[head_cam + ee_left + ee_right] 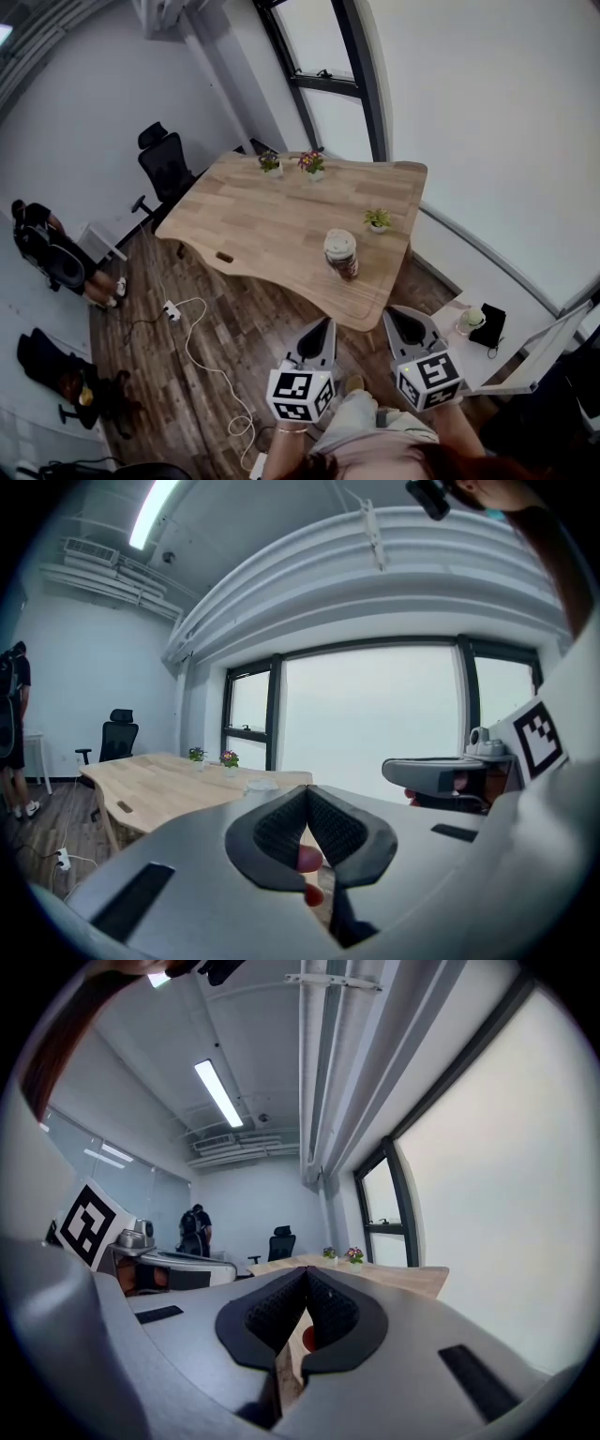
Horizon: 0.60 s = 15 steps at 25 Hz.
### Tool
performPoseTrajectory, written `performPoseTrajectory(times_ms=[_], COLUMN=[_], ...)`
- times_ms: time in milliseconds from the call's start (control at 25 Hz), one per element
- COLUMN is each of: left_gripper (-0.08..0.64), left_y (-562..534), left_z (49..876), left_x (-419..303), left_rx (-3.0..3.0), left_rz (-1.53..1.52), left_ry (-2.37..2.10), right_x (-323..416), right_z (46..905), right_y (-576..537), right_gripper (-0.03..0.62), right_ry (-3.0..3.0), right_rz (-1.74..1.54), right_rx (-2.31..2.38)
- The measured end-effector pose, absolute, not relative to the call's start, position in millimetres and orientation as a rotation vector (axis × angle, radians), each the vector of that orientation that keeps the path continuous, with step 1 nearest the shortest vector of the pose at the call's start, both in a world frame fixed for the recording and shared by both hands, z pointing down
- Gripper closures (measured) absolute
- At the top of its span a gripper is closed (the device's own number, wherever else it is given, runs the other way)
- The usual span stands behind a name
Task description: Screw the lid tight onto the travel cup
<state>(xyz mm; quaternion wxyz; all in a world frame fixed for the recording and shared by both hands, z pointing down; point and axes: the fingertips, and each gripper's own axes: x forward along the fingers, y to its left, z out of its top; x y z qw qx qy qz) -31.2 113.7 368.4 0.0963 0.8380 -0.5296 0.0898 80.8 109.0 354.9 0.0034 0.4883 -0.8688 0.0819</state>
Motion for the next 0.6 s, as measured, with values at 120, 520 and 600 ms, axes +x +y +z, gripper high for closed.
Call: performPoseTrajectory(times_ms=[120,520,600], left_gripper=[0.557,0.557,0.557], left_y=[122,111,106], left_z=[368,372,372], left_x=[-27,-38,-45], left_rx=[2.490,2.523,2.531], left_rz=[0.293,0.319,0.311], left_ry=[-1.573,-1.518,-1.508], right_x=[83,68,62], right_z=[354,353,351], right_y=[113,102,96], right_gripper=[0.592,0.592,0.592], right_ry=[-2.727,-2.689,-2.675], right_rz=[0.285,0.297,0.277], right_rx=[1.545,1.599,1.610])
